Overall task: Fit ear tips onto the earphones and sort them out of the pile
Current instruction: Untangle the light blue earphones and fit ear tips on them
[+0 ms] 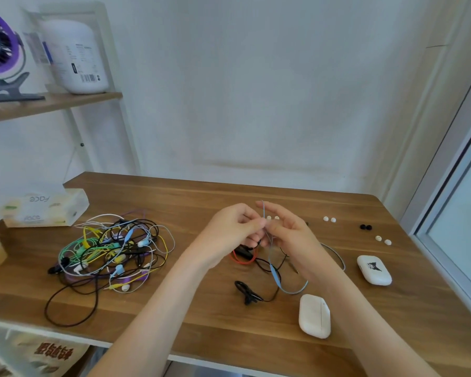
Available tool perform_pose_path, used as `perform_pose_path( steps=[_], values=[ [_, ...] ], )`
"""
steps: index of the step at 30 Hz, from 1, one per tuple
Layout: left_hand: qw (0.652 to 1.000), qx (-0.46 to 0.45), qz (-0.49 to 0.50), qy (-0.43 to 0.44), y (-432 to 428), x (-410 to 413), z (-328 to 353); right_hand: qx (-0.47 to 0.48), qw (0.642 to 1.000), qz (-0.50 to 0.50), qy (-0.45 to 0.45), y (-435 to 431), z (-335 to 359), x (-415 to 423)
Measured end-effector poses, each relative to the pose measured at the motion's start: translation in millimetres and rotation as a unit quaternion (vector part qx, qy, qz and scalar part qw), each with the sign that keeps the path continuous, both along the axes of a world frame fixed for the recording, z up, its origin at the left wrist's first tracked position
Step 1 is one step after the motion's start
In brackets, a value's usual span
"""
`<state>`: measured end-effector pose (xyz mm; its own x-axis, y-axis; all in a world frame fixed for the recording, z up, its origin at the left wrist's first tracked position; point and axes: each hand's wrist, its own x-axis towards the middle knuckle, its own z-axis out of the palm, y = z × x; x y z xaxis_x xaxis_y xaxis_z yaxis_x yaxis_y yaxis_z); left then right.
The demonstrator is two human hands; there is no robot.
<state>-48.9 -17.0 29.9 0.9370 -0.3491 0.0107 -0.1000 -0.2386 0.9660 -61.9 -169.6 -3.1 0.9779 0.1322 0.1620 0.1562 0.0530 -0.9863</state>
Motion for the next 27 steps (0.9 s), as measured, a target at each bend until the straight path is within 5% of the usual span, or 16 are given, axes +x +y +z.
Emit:
perform_pose_path(
  steps=[7, 12, 22, 27],
  values=[
    [0.998, 0.027, 0.052, 0.019, 8, 5, 3, 0.051, 0.998, 0.032, -0.016, 0, 3, 0],
    [0.993, -0.035, 0.086, 0.075, 11, 8, -1, 0.124, 0.991, 0.033, -0.036, -5, 1, 1],
    [0.997, -0.024, 0.063, 0.022, 4, 9, -6, 0.073, 0.996, 0.042, -0.003, -8, -1, 4],
    [0.981, -0.167, 0.077, 0.055, -2, 9, -5, 0.125, 0.991, 0.039, 0.014, -7, 1, 3]
  ],
)
